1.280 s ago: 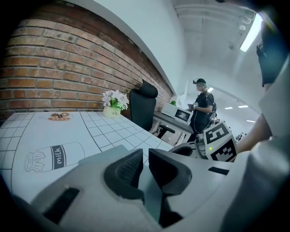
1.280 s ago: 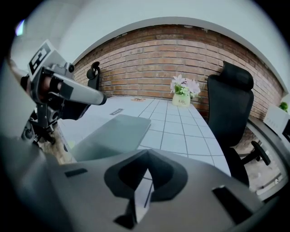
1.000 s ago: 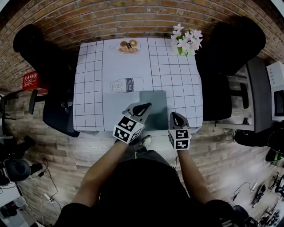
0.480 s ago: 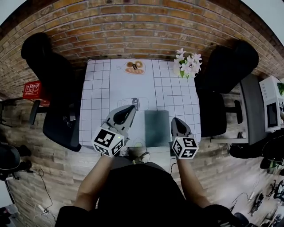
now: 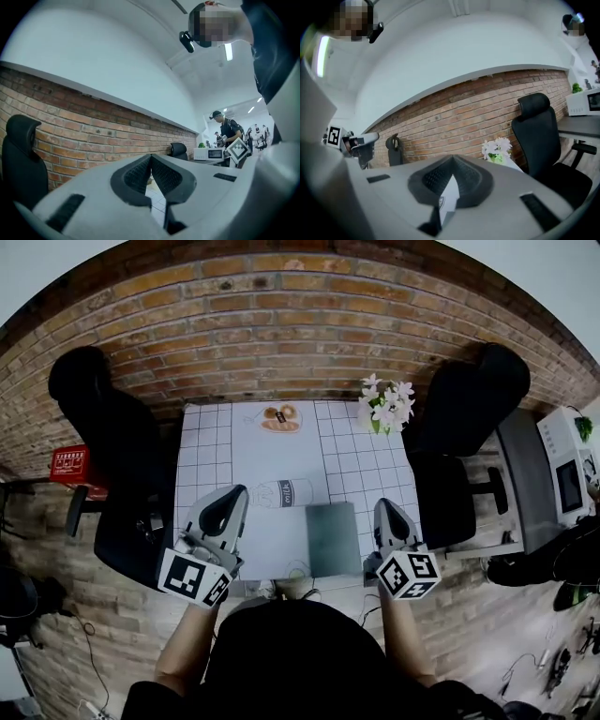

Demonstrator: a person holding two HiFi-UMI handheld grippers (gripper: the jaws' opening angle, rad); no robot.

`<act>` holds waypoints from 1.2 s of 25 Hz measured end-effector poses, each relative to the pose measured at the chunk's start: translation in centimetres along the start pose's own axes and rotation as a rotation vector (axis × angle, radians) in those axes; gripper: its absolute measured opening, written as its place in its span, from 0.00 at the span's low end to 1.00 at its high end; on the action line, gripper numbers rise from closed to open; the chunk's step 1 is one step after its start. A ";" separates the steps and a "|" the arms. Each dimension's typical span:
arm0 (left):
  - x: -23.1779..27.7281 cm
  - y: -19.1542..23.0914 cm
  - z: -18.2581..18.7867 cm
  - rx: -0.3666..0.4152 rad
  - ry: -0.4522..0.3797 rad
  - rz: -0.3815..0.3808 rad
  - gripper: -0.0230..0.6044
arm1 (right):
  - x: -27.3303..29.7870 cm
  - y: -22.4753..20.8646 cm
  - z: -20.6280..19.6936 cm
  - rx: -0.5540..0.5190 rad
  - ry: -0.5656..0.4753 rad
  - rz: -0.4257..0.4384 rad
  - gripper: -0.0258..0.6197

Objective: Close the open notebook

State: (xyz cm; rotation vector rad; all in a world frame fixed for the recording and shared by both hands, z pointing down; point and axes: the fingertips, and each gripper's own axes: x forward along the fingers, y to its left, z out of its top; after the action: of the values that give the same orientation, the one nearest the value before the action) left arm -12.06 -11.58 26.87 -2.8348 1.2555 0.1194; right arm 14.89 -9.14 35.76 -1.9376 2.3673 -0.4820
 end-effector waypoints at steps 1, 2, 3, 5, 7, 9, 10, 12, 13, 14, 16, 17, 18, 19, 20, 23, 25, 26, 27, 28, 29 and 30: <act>-0.3 0.4 0.6 0.023 -0.007 0.013 0.08 | -0.4 0.1 0.9 0.002 -0.018 -0.004 0.06; -0.7 0.8 1.2 0.039 -0.016 0.029 0.08 | -0.9 0.1 1.7 0.001 -0.035 -0.008 0.06; -1.2 1.2 1.6 0.045 -0.024 0.044 0.08 | -1.4 0.2 2.5 -0.004 -0.051 -0.013 0.06; -1.9 1.7 2.1 0.046 -0.032 0.065 0.08 | -2.3 0.2 3.8 -0.016 -0.077 -0.026 0.06; -2.4 1.8 2.3 0.054 -0.031 0.071 0.08 | -3.2 0.1 4.9 -0.030 -0.099 -0.043 0.06; -2.8 1.6 2.4 0.061 -0.030 0.071 0.08 | -3.8 -0.1 5.8 -0.035 -0.116 -0.054 0.06; -2.9 1.5 2.5 0.063 -0.031 0.070 0.08 | -4.1 -0.1 6.2 -0.038 -0.123 -0.058 0.06; -3.2 1.2 2.8 0.073 -0.038 0.067 0.08 | -4.6 -0.1 6.9 -0.051 -0.134 -0.065 0.06; -3.4 1.1 3.0 0.077 -0.044 0.067 0.08 | -4.8 0.1 7.2 -0.059 -0.138 -0.068 0.06; -3.5 1.1 3.1 0.078 -0.050 0.067 0.08 | -4.9 0.2 7.4 -0.070 -0.141 -0.070 0.06; -3.7 1.2 3.5 0.081 -0.063 0.069 0.08 | -5.1 0.7 7.8 -0.091 -0.146 -0.070 0.06; -3.8 1.2 3.6 0.082 -0.068 0.071 0.08 | -5.0 0.9 8.0 -0.098 -0.148 -0.068 0.06; -3.9 1.3 3.8 0.082 -0.073 0.074 0.08 | -5.0 1.1 8.1 -0.103 -0.151 -0.063 0.06; -4.1 1.4 3.9 0.081 -0.078 0.078 0.08 | -4.9 1.4 8.2 -0.104 -0.154 -0.058 0.06; -4.2 1.4 4.1 0.079 -0.083 0.082 0.08 | -4.9 1.7 8.4 -0.105 -0.155 -0.053 0.06; -4.7 1.4 4.6 0.072 -0.100 0.081 0.08 | -4.6 2.7 8.5 -0.107 -0.156 -0.036 0.06; -5.1 1.3 4.8 0.063 -0.109 0.076 0.08 | -4.5 3.3 8.3 -0.105 -0.153 -0.026 0.06; -5.4 1.3 4.9 0.058 -0.114 0.074 0.08 | -4.4 3.6 8.1 -0.105 -0.150 -0.021 0.06; -5.6 1.4 5.0 0.055 -0.118 0.074 0.08 | -4.3 3.9 8.0 -0.106 -0.147 -0.014 0.06; -5.7 1.4 5.0 0.055 -0.119 0.075 0.08 | -4.1 4.3 7.8 -0.115 -0.142 -0.005 0.06; -5.9 1.5 5.0 0.055 -0.119 0.078 0.08 | -4.0 4.7 7.6 -0.131 -0.135 0.005 0.06; -6.2 1.5 5.0 0.054 -0.121 0.081 0.08 | -4.0 5.1 7.4 -0.147 -0.128 0.013 0.06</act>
State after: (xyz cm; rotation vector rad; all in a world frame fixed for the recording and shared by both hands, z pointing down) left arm -17.60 -7.73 22.38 -2.6872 1.3262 0.2513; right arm 12.65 -6.04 26.72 -1.9448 2.3935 -0.1813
